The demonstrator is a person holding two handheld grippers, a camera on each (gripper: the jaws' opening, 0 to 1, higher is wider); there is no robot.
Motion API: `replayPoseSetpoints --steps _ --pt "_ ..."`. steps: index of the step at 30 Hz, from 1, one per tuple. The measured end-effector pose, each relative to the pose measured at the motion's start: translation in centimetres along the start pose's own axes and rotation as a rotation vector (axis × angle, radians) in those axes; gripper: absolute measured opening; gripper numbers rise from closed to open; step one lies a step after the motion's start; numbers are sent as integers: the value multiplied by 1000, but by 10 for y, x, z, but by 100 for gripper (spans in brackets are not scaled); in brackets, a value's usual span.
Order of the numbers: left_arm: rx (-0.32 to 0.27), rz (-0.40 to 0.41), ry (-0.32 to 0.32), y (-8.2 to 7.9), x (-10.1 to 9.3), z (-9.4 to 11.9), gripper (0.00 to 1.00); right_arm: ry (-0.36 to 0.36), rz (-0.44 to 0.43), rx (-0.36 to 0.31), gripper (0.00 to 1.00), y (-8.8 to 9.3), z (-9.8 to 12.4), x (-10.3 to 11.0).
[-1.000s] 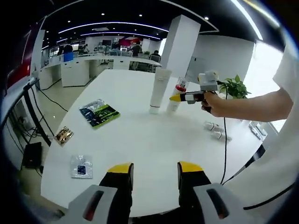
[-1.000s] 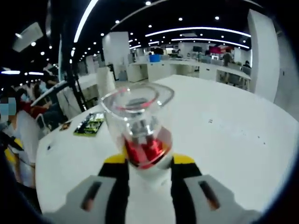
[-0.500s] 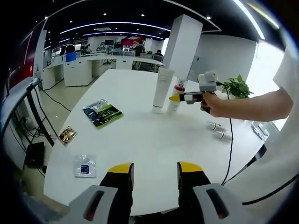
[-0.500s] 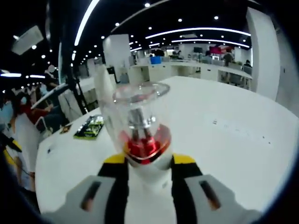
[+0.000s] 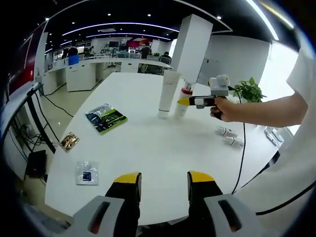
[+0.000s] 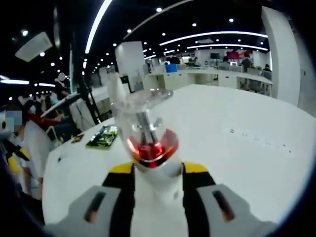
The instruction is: Arrange the skincare products in the storage area until every visible bottle or jar stands upright without overlapping.
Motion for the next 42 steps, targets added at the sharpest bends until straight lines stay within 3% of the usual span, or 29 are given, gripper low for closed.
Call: replayPoseSetpoints --steps 6,12,13,14,25,29,35,42 --pt "10 2 9 5 -5 -3 38 -72 88 25 38 5 2 -6" --pt "23 -4 22 9 -9 -5 38 -207 206 43 28 4 -1 -3" --pt "25 -5 23 10 -10 -5 38 -176 210 49 28 4 -1 -5" --pt "25 -5 23 10 -10 -5 38 -202 245 51 27 3 -2 -4" --pt "31 -15 15 6 -9 -4 38 -238 212 56 24 2 -11 4" --pt "33 -12 9 6 -7 -3 38 -250 188 53 35 3 -12 6" --pt "43 -7 11 10 -8 -5 38 -270 261 31 25 -5 -16 5" --pt "31 -7 10 8 -10 -8 38 -436 340 42 24 -3 -19 0"
Point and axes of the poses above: the point that each gripper's makers call its tool centre point, and the gripper's own axes: z roughly backward along the fingers, x roughly to its left, y roughly out of its underside, the point moved 5 cm from there along z, roughly backward along the fingers, and after that the axes turned 10 degrees about z, right-handed, at the moved point
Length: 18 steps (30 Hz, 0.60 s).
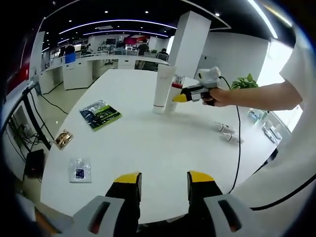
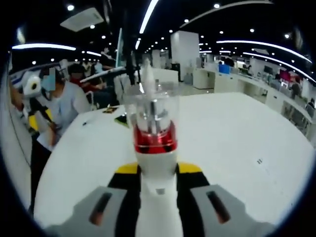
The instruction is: Arrange the skincare products in the storage area until every visible bottle or jar stands upright without overlapping.
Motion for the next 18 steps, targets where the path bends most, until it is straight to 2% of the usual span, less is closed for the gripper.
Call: replayPoseSetpoints --steps 6,8,10,12,13,14,17,18 --pt "2 8 -11 4 1 2 38 -35 42 -4 26 0 -1 -1" --pt "-7 14 -18 3 2 3 38 -29 29 -9 29 0 0 -1" --pt "-20 39 -22 3 3 3 38 -6 -18 -15 37 2 6 0" --pt "-38 44 -18 2 2 4 39 33 -51 -4 38 8 16 0" --pt "-69 41 -1 -1 0 3 39 40 -63 -6 39 9 22 2" --pt "-74 41 3 -1 -1 3 39 44 -66 -7 39 9 24 3" --pt "-113 50 73 -4 -13 1 32 80 -170 -50 29 9 45 15" --pt "-104 67 103 -3 -17 0 31 84 -190 -66 29 8 50 18"
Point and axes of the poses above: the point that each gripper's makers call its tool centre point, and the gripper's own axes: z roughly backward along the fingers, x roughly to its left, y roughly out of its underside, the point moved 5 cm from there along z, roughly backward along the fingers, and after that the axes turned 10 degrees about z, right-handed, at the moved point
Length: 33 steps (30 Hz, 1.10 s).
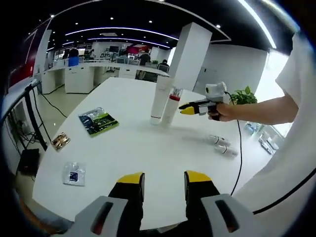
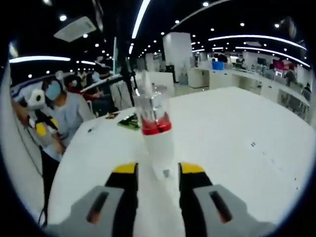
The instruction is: Arrange the skincare products in the storage area until every visible bottle or jar stands upright without overlapping.
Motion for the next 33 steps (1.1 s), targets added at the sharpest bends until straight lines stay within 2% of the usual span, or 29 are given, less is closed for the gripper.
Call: replayPoseSetpoints --steps 3,4,5,6,8,9,12,13,15,18,20,21,23,24,28,30,32,33 --pt "6 19 5 -1 -3 -5 22 8 -73 -23 30 2 15 12" --pt "6 21 27 -1 -7 -7 20 3 -88 -24 30 4 23 19" --pt "15 30 52 -2 -12 -8 20 12 -122 -27 31 6 30 26" --pt "25 54 67 -2 -15 -10 20 10 -121 -22 31 8 34 31" --pt "14 49 71 -6 -16 -14 20 21 -136 -25 31 10 44 44" --pt "21 44 100 -7 -21 -17 19 27 -154 -32 32 11 50 51" --pt "23 16 126 -11 -30 -23 18 42 -194 -64 32 10 65 67" --pt "23 13 122 -12 -34 -26 18 44 -198 -70 33 10 67 68" --pt "-11 -47 82 -18 -35 -29 18 52 -208 -75 36 11 77 74" --pt "4 -47 90 -15 -40 -37 22 71 -216 -59 44 14 95 82" --pt "11 -53 92 -12 -42 -45 24 135 -155 -36 44 21 119 85" --pt "27 -58 96 -10 -44 -49 25 153 -156 -16 45 25 127 87" --pt "21 -116 109 -10 -48 -54 30 187 -143 22 45 36 144 91" --pt "18 -152 100 -11 -51 -56 33 220 -134 54 45 48 158 96" --pt "23 -151 128 -5 -59 -62 39 264 -92 150 45 69 180 108" --pt "91 -175 152 9 -62 -69 43 314 -70 228 45 85 192 111" --pt "110 -198 161 13 -66 -71 46 330 -76 263 40 92 195 113" --pt "117 -205 172 15 -71 -72 47 304 -79 248 36 94 193 119"
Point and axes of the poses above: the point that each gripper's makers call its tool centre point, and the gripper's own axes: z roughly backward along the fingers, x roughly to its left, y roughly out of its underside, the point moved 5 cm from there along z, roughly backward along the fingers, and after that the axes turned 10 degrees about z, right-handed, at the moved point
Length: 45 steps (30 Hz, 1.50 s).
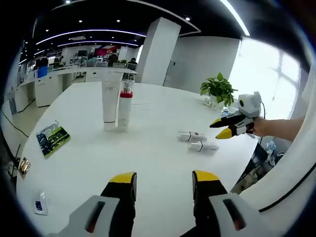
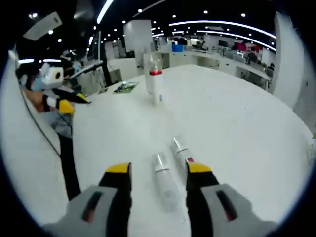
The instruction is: Arrange the skincare products in the storage area until every visible bottle or jar stands upright without overlapping.
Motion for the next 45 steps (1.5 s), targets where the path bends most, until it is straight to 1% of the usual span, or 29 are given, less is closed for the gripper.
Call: replayPoseSetpoints --steps 1,3,4,5,6,8,11,14,16,17,21,22,23,24,27,28,29,31,32,33,34,35,36,38,39,40,41,43,45 --pt "2 0 4 0 -2 0 47 -6 -3 12 36 4 -1 0" --pt "2 -2 12 1 -6 -1 48 -25 48 100 37 15 -7 5" --pt "8 -5 16 2 -8 -2 48 -42 79 157 38 27 -13 3" --pt "14 -8 19 2 -8 -2 49 -44 108 185 38 37 -18 -4" --pt "19 -9 22 2 -8 -3 49 -46 144 205 37 41 -22 -5" --pt "29 -11 30 2 -8 -3 49 -74 144 247 37 52 -31 -7" --pt "31 -16 38 1 -11 -3 48 -73 149 256 36 51 -32 -8" --pt "34 -15 40 1 -13 -4 48 -61 133 276 31 57 -36 -12" --pt "35 -13 35 2 -14 -3 48 -39 85 297 31 62 -37 -14" --pt "38 -11 36 3 -14 -2 48 -41 77 301 30 59 -36 -6" --pt "39 -6 30 4 -12 2 48 -26 76 311 25 64 -38 -3" --pt "38 0 28 5 -11 4 48 -2 67 290 24 63 -38 -5" --pt "35 4 27 5 -10 5 48 -6 53 295 22 66 -38 -8" --pt "35 8 26 6 -10 6 48 6 47 284 20 66 -39 -10" --pt "30 21 17 7 -7 10 48 10 56 270 19 66 -39 -11" --pt "27 26 16 7 -6 11 48 16 42 272 18 66 -39 -11" --pt "23 43 18 7 -5 13 47 16 39 273 18 65 -40 -11" --pt "27 77 37 7 -6 15 41 22 11 270 18 64 -39 -11" --pt "23 80 32 6 -4 17 40 24 -6 250 18 61 -39 -9" --pt "15 92 32 5 -3 19 39 37 -25 209 17 48 -37 -6" --pt "5 112 33 3 -3 22 40 33 -42 185 17 43 -37 -3" --pt "-15 135 23 1 -1 26 40 26 -73 145 17 35 -39 3" --pt "-22 135 19 1 0 29 40 23 -87 128 17 32 -40 5" --pt "-51 165 -5 -1 7 41 40 -4 -120 66 17 16 -49 16" --pt "-71 194 -14 -1 10 48 40 -31 -146 30 17 6 -58 22" --pt "-77 205 -16 -1 11 50 40 -39 -154 19 17 3 -60 25" --pt "-104 257 -21 -1 16 58 40 -55 -163 -8 17 -5 -66 28" --pt "-127 294 -31 0 22 64 39 -121 -180 -77 17 -32 -83 41" --pt "-153 331 -40 0 28 69 39 -157 -184 -120 17 -53 -93 48"
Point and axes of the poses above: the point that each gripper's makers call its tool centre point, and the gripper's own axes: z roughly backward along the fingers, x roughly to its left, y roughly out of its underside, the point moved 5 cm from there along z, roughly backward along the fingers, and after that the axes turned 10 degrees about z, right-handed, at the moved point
